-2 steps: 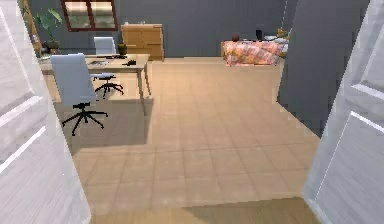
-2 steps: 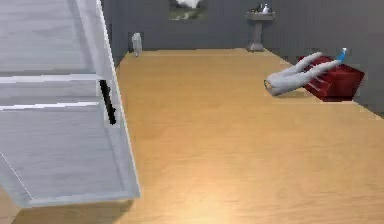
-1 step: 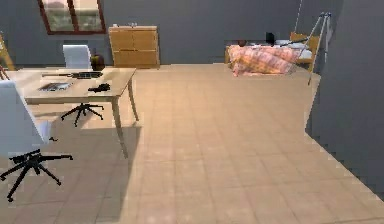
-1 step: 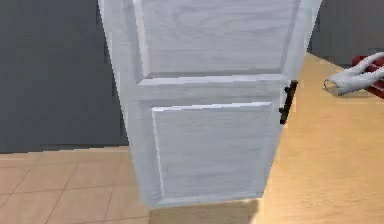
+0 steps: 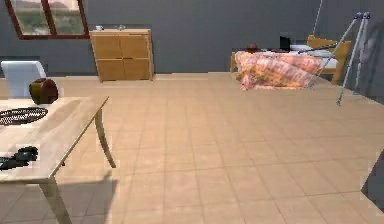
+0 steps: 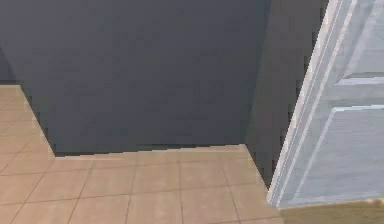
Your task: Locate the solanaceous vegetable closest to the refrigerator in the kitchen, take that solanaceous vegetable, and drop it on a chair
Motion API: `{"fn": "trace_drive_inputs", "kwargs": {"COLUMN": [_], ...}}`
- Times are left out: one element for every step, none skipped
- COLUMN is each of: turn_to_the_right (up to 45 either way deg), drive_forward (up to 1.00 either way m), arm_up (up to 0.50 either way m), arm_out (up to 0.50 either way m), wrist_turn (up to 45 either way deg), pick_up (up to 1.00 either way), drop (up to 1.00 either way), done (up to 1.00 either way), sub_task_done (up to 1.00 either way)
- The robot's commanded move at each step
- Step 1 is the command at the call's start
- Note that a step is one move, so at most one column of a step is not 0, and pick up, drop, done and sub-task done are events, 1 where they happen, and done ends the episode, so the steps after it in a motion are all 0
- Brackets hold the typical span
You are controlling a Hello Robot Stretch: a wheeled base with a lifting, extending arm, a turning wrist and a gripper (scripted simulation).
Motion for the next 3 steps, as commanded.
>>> {"fn": "trace_drive_inputs", "kwargs": {"turn_to_the_right": [-6.0, 0.0, 0.0], "drive_forward": [0.0, 0.5, 1.0], "arm_up": [0.0, 0.0, 0.0], "arm_out": [0.0, 0.0, 0.0], "wrist_turn": [0.0, 0.0, 0.0], "pick_up": [0.0, 0.0, 0.0], "drop": [0.0, 0.0, 0.0], "done": [0.0, 0.0, 0.0], "sub_task_done": [0.0, 0.0, 0.0]}}
